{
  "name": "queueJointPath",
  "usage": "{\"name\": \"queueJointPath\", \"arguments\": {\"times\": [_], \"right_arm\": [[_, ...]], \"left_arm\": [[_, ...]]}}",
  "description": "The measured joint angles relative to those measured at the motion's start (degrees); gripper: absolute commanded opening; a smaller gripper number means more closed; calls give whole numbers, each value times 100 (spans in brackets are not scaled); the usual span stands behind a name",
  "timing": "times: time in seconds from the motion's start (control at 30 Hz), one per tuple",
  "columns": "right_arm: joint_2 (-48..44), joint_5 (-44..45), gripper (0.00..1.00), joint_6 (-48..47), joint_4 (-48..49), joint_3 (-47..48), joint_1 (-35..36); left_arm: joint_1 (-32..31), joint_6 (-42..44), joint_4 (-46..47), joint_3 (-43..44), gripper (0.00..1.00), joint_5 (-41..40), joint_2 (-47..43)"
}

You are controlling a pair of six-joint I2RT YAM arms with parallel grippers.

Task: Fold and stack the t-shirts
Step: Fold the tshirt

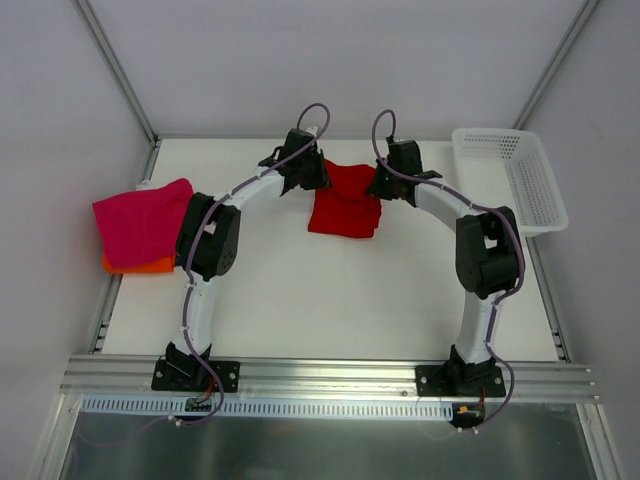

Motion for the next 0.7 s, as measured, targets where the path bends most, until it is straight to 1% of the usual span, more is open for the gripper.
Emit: {"name": "queueJointPath", "arguments": {"times": [0.03, 0.07, 0.1, 0.13, 0.17, 0.2, 0.33, 0.37, 0.43, 0.53, 0.6, 0.63, 0.67, 0.7], "right_arm": [[72, 0, 3, -17, 4, 24, -13], [127, 4, 15, -33, 9, 39, -24], [186, 7, 25, -44, 4, 61, -33], [254, 24, 34, -72, -7, 98, -42], [328, 48, 46, -96, 2, 157, -50], [385, 74, 49, -116, -15, 212, -59], [507, 264, 51, -273, -31, 461, -146], [490, 328, 55, -337, -24, 507, -170], [411, 481, 58, -459, 20, 544, -208], [55, 667, 58, -623, 22, 433, -251], [-404, 728, 58, -686, 81, 203, -254], [-669, 726, 58, -699, 136, 44, -247], [-890, 726, 56, -708, 177, -96, -240], [-1167, 713, 54, -710, 243, -284, -223]], "left_arm": [[2, 31, -26, 90, 41, 4, 109], [2, 111, -44, 173, 68, -2, 221], [2, 157, -57, 267, 90, -17, 330], [2, 177, -105, 393, 99, -59, 452], [2, 229, -125, 533, 99, -118, 575], [13, 271, -131, 664, 99, -168, 673], [37, 437, -219, 992, 99, -509, 800], [37, 472, -199, 1003, 99, -577, 761], [37, 555, -219, 951, 99, -708, 575], [35, 573, -225, 492, 99, -903, -31], [26, 564, -190, 55, 92, -1012, -557], [20, 542, -186, -144, 81, -1049, -831], [9, 505, -153, -332, 60, -1060, -1071], [-11, 466, -70, -551, 15, -1067, -1318]]}}
